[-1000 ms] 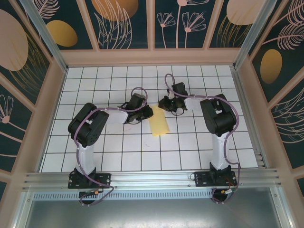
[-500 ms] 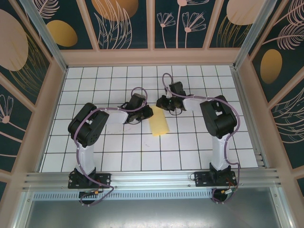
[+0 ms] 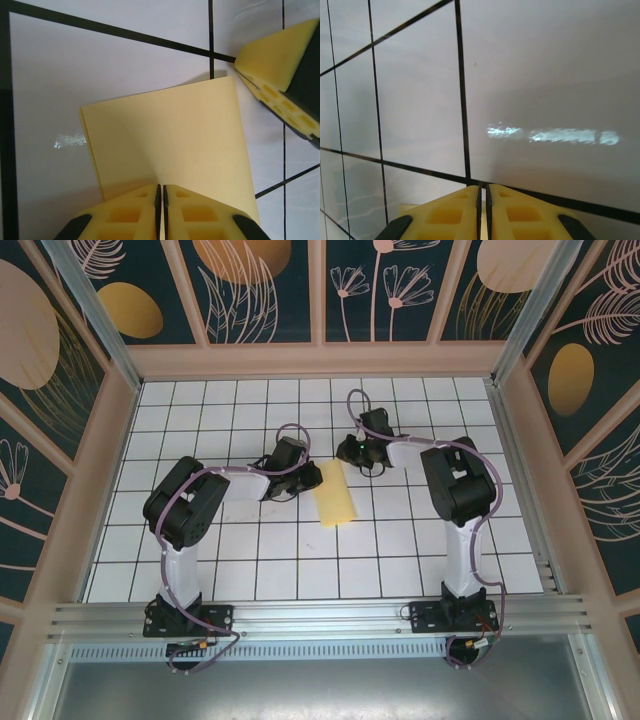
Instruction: Fold a paper plane with a square sheet of paper (pick it up from the middle)
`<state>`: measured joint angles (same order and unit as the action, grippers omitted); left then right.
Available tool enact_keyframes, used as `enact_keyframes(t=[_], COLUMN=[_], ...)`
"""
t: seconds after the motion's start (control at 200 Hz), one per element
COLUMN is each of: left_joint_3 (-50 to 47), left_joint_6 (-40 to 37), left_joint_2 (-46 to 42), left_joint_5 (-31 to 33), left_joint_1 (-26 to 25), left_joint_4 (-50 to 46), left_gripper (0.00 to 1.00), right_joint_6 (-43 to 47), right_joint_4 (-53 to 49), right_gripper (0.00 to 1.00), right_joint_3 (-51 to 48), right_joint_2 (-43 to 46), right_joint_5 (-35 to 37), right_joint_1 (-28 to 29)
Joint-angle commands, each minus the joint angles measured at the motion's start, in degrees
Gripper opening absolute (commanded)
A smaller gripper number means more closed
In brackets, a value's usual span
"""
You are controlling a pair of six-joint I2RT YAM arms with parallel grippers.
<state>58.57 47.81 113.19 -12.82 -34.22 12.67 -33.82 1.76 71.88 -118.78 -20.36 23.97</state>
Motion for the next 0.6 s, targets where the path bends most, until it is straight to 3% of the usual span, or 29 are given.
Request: enact_keyframes(t=[0.0,0.245,0.595], left_joint_3=[-1.9,-1.5,-1.4], left_joint_6=[-1.0,-1.1,-0.9], left_joint_2=[2.6,2.4,2.0], left_joint_5=[2.5,2.3,2.4], left_joint_1=[-0.3,-0.4,-0.4], left_joint_4=[-5.5,-5.4,-5.3], left_gripper=[0.15,0.15,0.15], right_joint_6=[-0.2,1.0,1.7], right_joint_4=[-2.0,-1.6,-6.0], right_gripper=[0.16,0.17,0.16], right_joint_3=[-0.5,-12.6,-17.9], right_joint_2=[4.2,15.2,15.0], right_joint_5=[1.3,-8.4,-9.1], right_joint_1=[-0.4,1.6,4.7])
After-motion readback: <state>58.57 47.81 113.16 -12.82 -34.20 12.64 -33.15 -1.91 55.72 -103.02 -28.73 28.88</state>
